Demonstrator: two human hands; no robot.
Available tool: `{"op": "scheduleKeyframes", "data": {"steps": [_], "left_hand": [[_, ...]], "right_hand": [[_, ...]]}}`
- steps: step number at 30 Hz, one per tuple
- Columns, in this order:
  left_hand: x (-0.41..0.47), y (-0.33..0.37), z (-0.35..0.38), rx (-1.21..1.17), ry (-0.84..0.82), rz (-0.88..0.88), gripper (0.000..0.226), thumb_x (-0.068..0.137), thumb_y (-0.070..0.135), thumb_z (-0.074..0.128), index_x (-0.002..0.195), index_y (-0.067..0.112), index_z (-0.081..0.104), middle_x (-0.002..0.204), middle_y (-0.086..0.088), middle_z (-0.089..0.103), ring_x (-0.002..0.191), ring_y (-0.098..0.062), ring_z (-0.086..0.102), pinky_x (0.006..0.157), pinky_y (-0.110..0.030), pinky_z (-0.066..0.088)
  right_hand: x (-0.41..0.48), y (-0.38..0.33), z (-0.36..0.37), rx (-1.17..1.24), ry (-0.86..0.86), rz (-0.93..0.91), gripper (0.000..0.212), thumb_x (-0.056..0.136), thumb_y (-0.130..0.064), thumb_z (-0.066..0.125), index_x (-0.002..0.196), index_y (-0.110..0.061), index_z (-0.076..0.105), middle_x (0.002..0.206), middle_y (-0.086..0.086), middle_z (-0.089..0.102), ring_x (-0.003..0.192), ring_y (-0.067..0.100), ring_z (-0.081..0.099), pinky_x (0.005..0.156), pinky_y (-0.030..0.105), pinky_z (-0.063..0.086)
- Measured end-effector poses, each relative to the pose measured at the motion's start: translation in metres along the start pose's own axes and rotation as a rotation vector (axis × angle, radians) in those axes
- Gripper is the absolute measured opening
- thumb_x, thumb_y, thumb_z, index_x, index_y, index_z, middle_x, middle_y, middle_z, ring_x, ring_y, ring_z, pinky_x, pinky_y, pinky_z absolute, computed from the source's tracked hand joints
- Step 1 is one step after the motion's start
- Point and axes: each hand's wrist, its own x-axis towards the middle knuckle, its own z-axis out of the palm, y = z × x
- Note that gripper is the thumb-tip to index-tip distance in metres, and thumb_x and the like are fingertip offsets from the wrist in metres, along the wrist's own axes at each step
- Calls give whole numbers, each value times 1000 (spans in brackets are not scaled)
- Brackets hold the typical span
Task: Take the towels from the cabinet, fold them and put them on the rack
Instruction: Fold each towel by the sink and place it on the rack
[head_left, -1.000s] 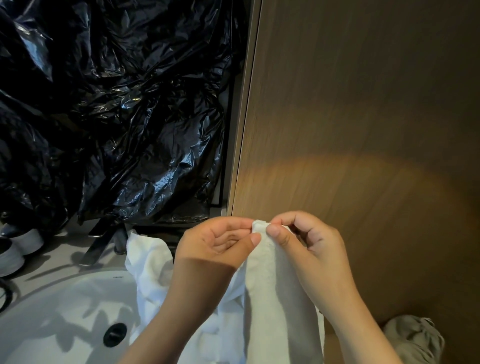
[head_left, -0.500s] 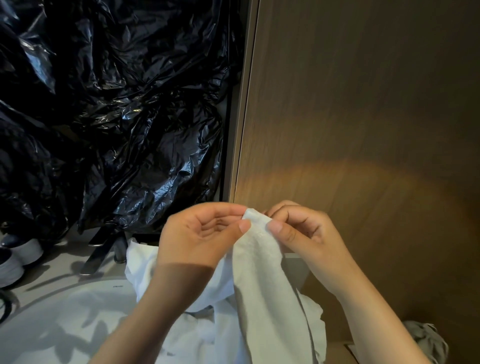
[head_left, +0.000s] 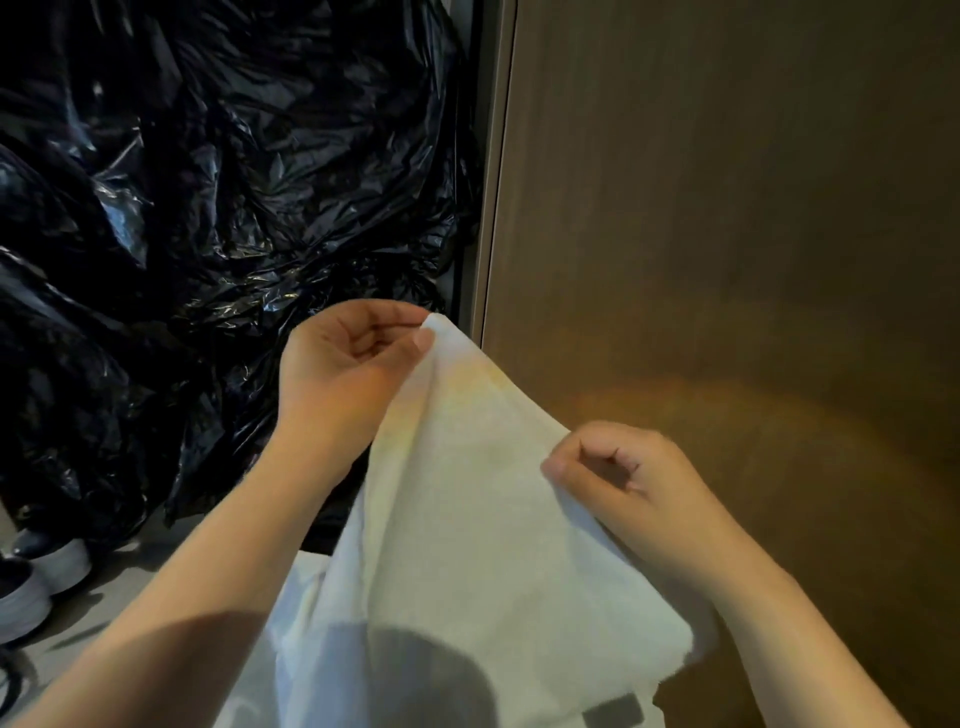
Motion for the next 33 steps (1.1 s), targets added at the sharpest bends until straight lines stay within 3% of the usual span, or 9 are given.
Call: {"op": "scheduleKeyframes", "data": {"steps": [4, 7, 12, 17, 18, 20, 22, 29, 33], "left_hand": [[4, -10, 2, 68, 48, -21, 18, 84, 11, 73, 81, 29, 73, 84, 1, 75, 82, -17, 70, 78, -31, 56], [11, -19, -2, 112, 102, -19, 16, 85, 14, 73, 80, 30, 72, 82, 5, 74, 75, -6, 67, 73, -24, 52], [18, -35, -2, 181, 124, -1, 17, 84, 18, 73, 78, 34, 72, 77, 13, 73, 68, 3, 65, 64, -12, 52], [25, -57, -8, 193, 153, -2, 19, 85, 15, 72, 80, 34, 71, 78, 10, 73, 67, 6, 64, 60, -5, 46], [28, -61, -11, 196, 160, -2, 19, 85, 15, 72, 81, 33, 71, 79, 9, 73, 68, 5, 64, 60, -5, 46], [33, -69, -16, 237, 174, 6, 17, 85, 15, 71, 83, 32, 70, 80, 9, 72, 68, 6, 64, 60, -5, 46], [37, -78, -21, 301, 185, 14, 16, 86, 15, 70, 84, 31, 69, 81, 11, 70, 67, 8, 62, 60, -4, 46], [43, -97, -37, 342, 243, -5, 11, 87, 14, 69, 91, 24, 68, 79, 15, 67, 64, 13, 59, 61, -7, 44], [39, -107, -45, 448, 176, 39, 14, 87, 10, 67, 97, 20, 70, 82, 16, 66, 69, 13, 59, 61, -1, 42]], "right_hand": [[-11, 15, 6, -177, -71, 48, 32, 83, -65, 54, 84, -36, 69, 87, -13, 61, 84, 9, 60, 72, 29, 52], [-21, 35, 11, -314, -143, 157, 38, 82, -63, 57, 80, -27, 67, 82, -10, 55, 77, 11, 56, 71, 35, 51], [-33, 61, 16, -357, -99, 190, 21, 89, -53, 58, 79, -36, 64, 89, -20, 52, 86, 4, 57, 74, 20, 50], [-40, 73, 14, -222, 117, 177, 30, 86, -62, 48, 80, -39, 65, 119, -34, 51, 110, -8, 50, 83, 13, 44], [-41, 71, 12, -170, 188, 158, 29, 85, -62, 48, 77, -40, 65, 115, -31, 56, 108, -7, 53, 80, 13, 43], [-42, 68, 6, -93, 289, 90, 26, 88, -57, 50, 69, -41, 59, 85, -21, 63, 82, 1, 60, 66, 10, 41], [-39, 64, 0, -103, 286, 37, 29, 91, -53, 52, 64, -42, 52, 63, -14, 55, 58, 7, 53, 53, 11, 35], [-35, 70, -17, -272, -1, 126, 53, 88, -66, 54, 50, -30, 42, 48, -8, 35, 45, 9, 32, 48, 23, 24], [-44, 79, -31, -432, 35, 139, 56, 89, -68, 50, 50, -29, 37, 48, -7, 35, 46, 11, 36, 47, 26, 27]]}}
